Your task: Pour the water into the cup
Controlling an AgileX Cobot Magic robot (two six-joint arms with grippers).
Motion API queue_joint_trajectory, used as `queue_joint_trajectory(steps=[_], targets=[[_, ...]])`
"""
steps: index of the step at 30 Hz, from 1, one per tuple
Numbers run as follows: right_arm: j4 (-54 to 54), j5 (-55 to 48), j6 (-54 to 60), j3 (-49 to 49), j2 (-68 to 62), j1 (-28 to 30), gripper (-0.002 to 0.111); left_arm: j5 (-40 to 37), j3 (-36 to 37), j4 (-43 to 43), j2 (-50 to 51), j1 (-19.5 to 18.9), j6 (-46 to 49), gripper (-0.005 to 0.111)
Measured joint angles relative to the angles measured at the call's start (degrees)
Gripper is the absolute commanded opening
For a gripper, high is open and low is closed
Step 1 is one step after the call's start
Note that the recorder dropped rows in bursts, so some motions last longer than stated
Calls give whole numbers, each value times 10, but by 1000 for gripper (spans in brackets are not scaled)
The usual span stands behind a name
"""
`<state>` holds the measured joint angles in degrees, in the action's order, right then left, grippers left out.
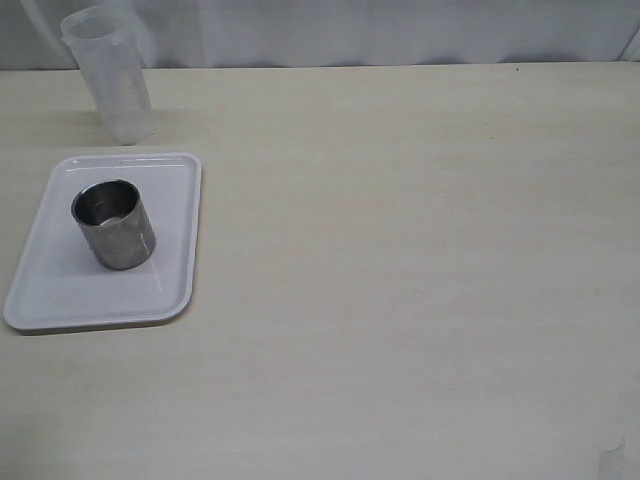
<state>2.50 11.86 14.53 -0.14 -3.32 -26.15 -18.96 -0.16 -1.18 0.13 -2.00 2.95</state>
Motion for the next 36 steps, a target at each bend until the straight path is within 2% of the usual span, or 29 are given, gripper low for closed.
queue_joint_trajectory(steps=[16,23,30,36], targets=[[33,-94,-88,0,30,0,4,-1,0,0,0,0,0,0],[55,-164,-154,0,30,0,4,-1,0,0,0,0,0,0],[53,-229,-169,0,30,1,4,-1,0,0,0,0,0,0],[46,-288,-171,0,30,37,4,-1,0,0,0,0,0,0]])
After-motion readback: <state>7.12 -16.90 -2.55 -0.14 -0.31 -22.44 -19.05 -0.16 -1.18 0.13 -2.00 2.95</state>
